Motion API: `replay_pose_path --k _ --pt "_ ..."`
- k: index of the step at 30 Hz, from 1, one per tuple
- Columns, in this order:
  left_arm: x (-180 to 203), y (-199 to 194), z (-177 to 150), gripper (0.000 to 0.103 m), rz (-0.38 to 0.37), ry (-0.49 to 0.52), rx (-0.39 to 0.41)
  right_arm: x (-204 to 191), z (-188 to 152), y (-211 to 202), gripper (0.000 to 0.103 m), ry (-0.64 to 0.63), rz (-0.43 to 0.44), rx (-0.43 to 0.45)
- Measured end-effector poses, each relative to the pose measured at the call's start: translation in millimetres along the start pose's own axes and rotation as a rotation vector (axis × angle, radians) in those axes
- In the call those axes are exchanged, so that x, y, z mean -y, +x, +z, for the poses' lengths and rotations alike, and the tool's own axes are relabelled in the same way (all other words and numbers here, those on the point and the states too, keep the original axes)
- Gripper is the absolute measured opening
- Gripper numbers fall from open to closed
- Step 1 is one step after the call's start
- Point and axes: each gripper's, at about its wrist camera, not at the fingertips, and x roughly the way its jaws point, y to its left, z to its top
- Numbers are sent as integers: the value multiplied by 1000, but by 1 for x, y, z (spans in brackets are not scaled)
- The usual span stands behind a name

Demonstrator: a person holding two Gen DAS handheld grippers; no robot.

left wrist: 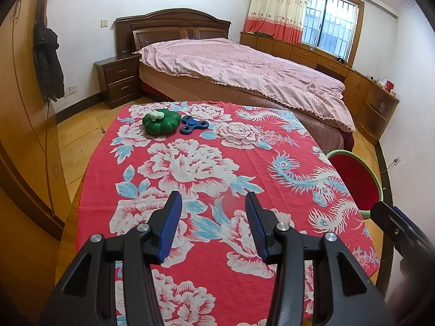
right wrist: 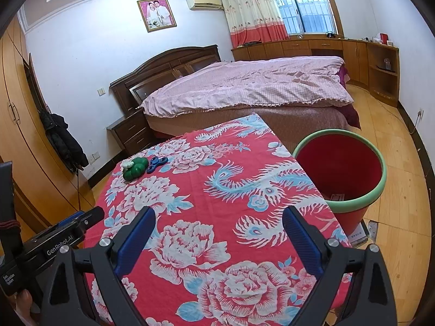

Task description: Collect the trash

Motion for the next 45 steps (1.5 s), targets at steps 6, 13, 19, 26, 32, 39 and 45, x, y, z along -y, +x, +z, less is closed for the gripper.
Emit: replay_pose_path --k 6,13,19,26,32,39,45 --pt "0 0 0 49 0 1 0 0 0 0 96 0 -1 0" --pt "1 0 0 49 1 1 0 0 0 0 96 0 -1 1" --pt "1 0 0 49 1 1 0 1 0 0 96 0 0 1" --pt "1 1 0 49 1 1 -2 0 0 0 96 1 0 1" --pt "0 2 -4 49 5 1 -5 1 0 0 96 1 0 1" --pt "1 2 -3 49 5 1 -6 1 0 0 96 1 0 0" --pt "0 2 -3 49 5 1 -8 1 0 0 96 2 0 0"
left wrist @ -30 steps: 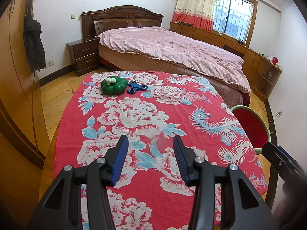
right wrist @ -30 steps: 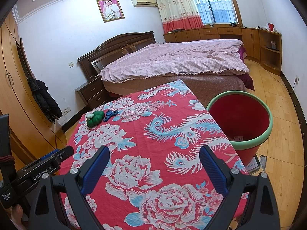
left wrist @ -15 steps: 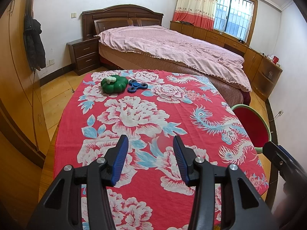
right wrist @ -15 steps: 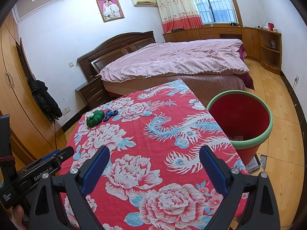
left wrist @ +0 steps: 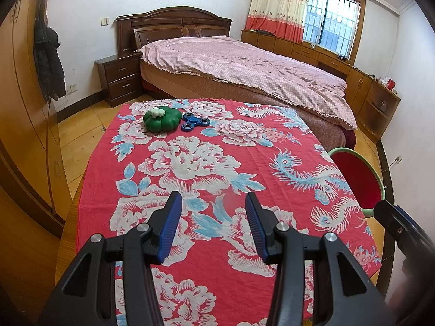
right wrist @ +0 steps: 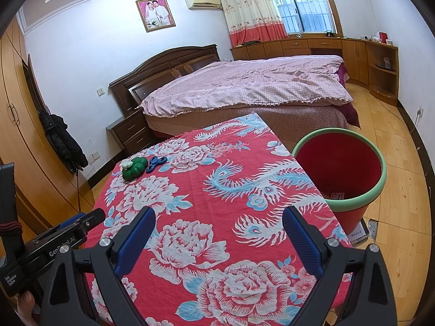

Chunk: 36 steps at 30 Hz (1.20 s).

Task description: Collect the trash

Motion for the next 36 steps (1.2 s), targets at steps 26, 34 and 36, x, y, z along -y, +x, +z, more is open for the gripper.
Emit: replay_pose_path --k 26,34,36 --pt "-1 0 0 49 4 0 -1 1 0 0 96 2 1 -1" --pt "-1 0 0 49 9 -2 -3 1 0 0 96 3 1 -1" --pt "-4 0 -1 49 12 -6 -5 1 0 0 96 2 0 -1"
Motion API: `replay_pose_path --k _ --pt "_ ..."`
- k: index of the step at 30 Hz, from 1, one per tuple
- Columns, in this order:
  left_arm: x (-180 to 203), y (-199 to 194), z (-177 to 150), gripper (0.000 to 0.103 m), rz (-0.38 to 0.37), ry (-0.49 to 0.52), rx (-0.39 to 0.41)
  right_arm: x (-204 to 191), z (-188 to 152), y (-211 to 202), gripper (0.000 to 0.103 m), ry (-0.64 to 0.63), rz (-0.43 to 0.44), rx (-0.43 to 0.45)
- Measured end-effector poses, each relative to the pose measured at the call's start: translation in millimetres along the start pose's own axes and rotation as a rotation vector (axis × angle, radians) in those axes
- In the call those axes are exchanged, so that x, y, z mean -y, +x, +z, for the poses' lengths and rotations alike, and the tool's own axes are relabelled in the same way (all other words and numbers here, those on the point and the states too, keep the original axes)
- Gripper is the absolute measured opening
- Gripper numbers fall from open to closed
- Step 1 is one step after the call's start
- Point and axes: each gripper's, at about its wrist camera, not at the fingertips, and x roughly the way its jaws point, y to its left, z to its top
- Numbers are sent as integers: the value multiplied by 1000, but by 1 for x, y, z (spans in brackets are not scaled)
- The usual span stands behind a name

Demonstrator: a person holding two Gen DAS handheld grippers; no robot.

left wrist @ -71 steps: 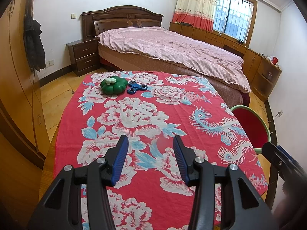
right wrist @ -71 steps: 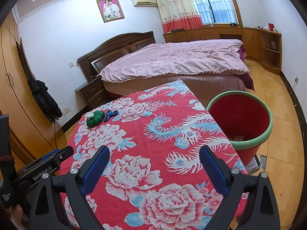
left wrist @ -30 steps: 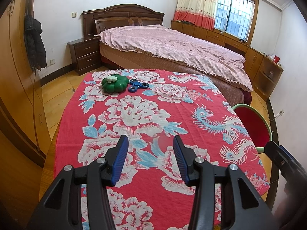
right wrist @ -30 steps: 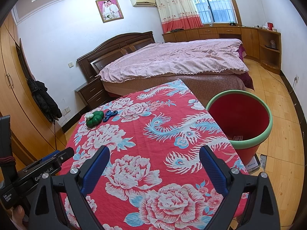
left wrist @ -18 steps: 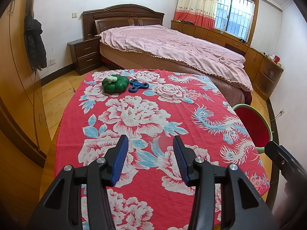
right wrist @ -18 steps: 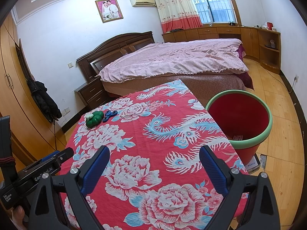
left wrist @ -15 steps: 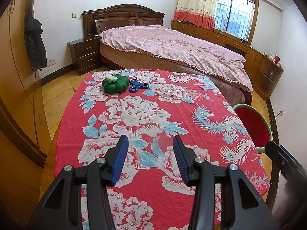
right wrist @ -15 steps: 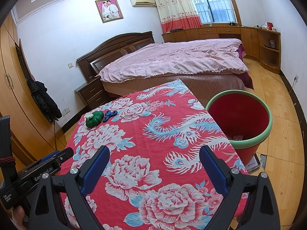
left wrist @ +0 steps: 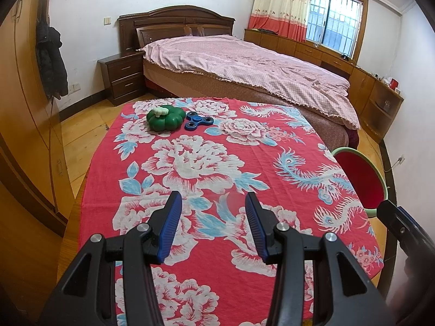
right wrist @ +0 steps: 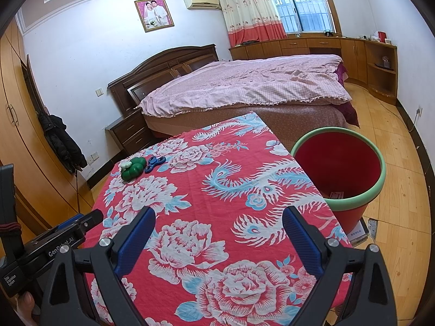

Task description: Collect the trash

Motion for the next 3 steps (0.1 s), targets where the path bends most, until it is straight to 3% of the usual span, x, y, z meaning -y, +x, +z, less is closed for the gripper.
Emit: replay_pose_path --k 3 --pt "-3 1 0 49 5 -3 -5 0 0 0 96 0 -1 -2"
